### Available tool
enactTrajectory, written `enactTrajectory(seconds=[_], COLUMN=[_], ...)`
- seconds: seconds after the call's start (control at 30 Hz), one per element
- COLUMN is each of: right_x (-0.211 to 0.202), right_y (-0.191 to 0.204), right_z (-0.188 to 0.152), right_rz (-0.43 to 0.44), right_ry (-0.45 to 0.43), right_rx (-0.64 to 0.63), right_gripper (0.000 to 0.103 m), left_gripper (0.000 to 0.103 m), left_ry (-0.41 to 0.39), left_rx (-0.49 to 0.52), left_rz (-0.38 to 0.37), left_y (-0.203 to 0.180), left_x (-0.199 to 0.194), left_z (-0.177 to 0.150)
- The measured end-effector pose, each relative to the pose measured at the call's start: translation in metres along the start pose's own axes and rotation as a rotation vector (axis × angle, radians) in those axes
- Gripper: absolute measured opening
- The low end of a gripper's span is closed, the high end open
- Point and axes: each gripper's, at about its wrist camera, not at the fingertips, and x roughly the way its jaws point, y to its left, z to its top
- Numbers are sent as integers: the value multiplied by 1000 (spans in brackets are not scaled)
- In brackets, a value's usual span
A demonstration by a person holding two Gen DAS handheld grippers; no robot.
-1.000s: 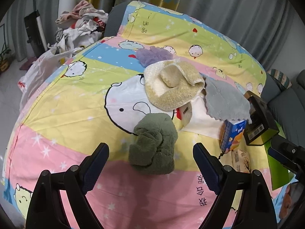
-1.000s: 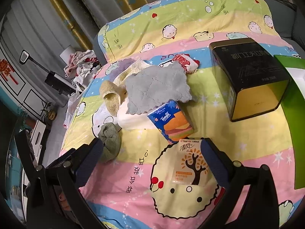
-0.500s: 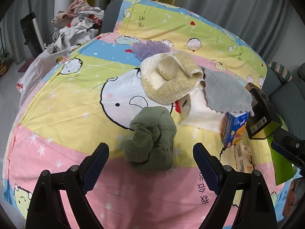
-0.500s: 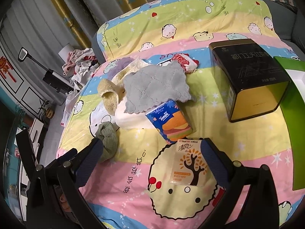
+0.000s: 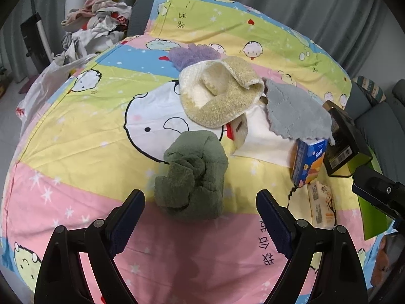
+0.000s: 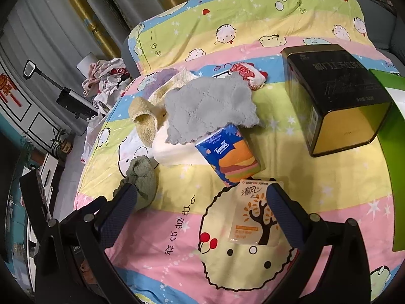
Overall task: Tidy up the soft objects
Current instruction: 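Move the right gripper toward the crumpled green towel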
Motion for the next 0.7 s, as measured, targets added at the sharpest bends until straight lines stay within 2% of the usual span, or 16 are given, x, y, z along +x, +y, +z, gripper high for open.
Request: enactTrajectory(seconds=[0.7], right_x=[5], right_y=[1], right_z=[-1], right_rz=[-8], right_ry=[17], right_rx=[-6], right_gripper=[102], left_gripper=[90], left_ry=[31], left_rx=[52], left_rz=[34], left_y=[-9], left_x=[6], left_z=[-5])
